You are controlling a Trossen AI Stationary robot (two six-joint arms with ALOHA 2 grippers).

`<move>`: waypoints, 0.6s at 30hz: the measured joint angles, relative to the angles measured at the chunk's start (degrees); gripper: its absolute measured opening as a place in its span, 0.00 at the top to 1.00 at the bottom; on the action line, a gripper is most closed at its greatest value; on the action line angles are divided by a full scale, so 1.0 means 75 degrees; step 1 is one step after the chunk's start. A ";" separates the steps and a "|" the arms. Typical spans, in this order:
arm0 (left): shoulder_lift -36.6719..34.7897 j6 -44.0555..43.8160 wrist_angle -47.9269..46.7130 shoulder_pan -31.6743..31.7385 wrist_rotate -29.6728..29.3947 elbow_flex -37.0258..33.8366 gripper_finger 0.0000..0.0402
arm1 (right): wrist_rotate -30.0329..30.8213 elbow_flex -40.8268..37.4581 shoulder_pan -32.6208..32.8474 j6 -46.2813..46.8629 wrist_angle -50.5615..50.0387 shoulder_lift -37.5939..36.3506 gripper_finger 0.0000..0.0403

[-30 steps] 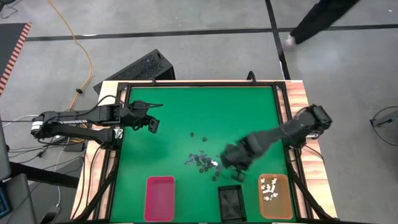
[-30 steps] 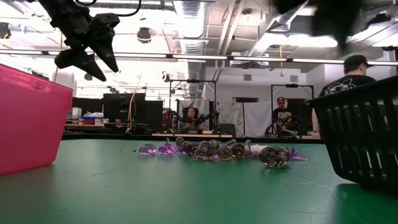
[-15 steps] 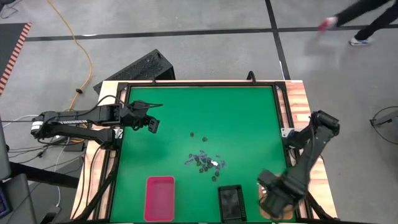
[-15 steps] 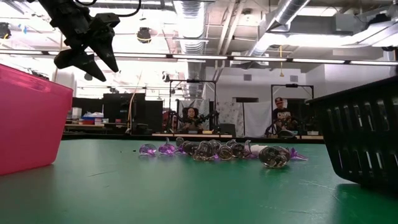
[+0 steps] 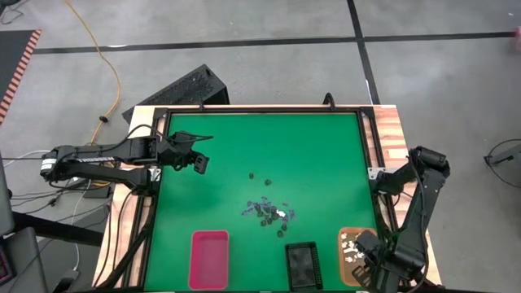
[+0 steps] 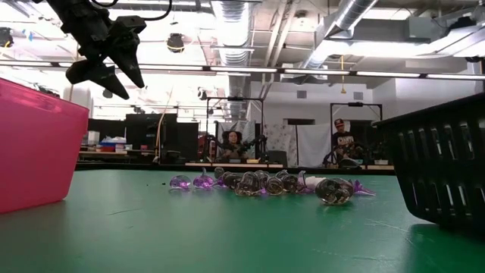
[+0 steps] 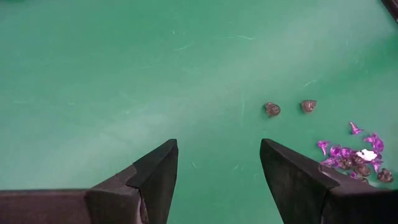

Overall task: Sort Halloween decoration
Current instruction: Put the white skeleton toy into the right orange organizing bin

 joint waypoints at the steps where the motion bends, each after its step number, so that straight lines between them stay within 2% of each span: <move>1: -0.0003 0.0000 0.0000 0.0000 0.0000 0.0000 0.46 | 0.0005 -0.0125 0.0007 0.0005 0.0196 -0.0042 0.90; 6: -0.0002 0.0001 0.0000 0.0000 -0.0003 0.0000 0.46 | 0.0030 -0.1068 -0.0024 -0.0003 0.1493 -0.0330 0.90; 9: -0.0003 0.0000 0.0000 0.0000 -0.0005 0.0000 0.46 | 0.0087 -0.1409 -0.0076 -0.0024 0.1617 -0.0346 0.87; 18: -0.0002 0.0003 0.0000 0.0000 -0.0013 0.0000 0.46 | 0.0042 -0.1603 -0.0667 -0.1364 0.1049 -0.0357 0.62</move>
